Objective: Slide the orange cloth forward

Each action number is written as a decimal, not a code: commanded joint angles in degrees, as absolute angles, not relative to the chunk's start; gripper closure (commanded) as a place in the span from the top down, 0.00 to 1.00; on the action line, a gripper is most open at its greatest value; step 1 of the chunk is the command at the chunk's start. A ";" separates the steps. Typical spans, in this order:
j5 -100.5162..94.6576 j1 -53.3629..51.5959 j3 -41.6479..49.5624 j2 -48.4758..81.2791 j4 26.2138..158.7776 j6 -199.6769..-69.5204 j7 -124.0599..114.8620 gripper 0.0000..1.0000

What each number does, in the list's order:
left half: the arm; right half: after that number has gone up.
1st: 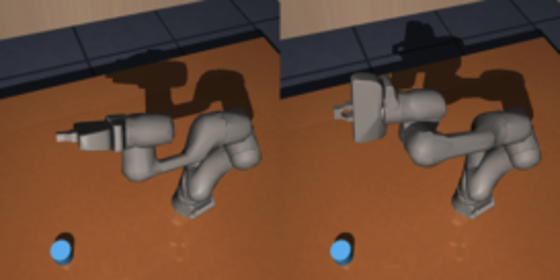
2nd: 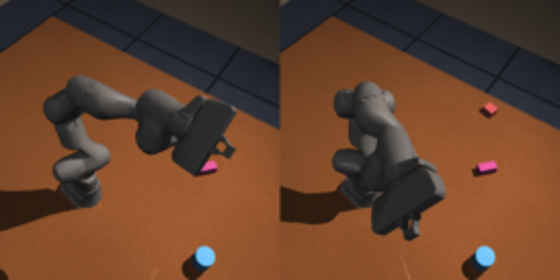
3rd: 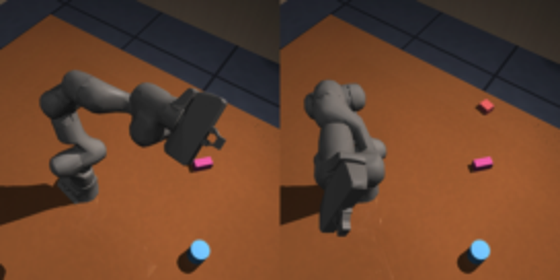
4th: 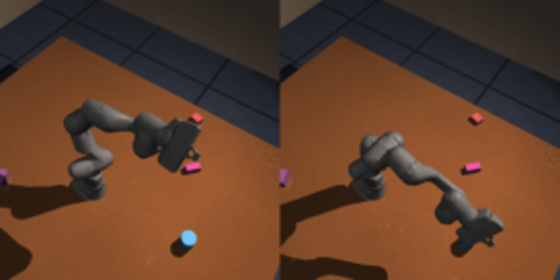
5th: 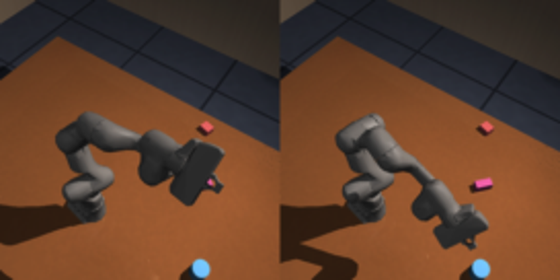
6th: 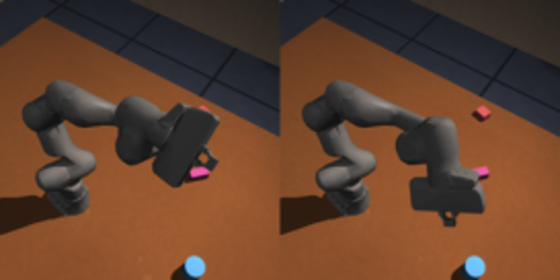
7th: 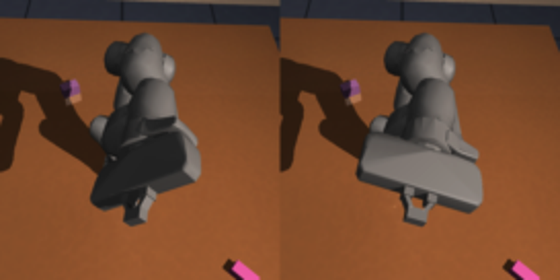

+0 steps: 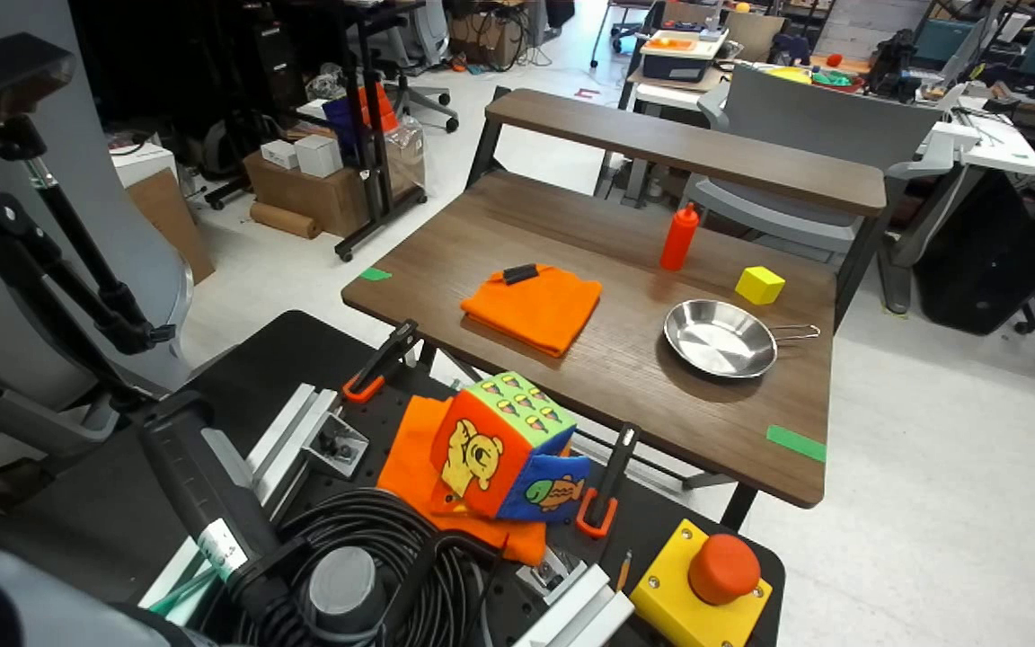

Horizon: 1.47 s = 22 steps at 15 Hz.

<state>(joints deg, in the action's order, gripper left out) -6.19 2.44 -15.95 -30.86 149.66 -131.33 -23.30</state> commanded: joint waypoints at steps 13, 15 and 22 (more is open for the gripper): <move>-11.47 -1.89 -5.76 17.74 132.66 -146.28 -10.44 1.00; -10.92 -3.27 -4.73 23.08 129.02 -145.21 -9.53 1.00; -11.40 -8.22 -0.82 37.36 117.97 -141.72 -8.50 1.00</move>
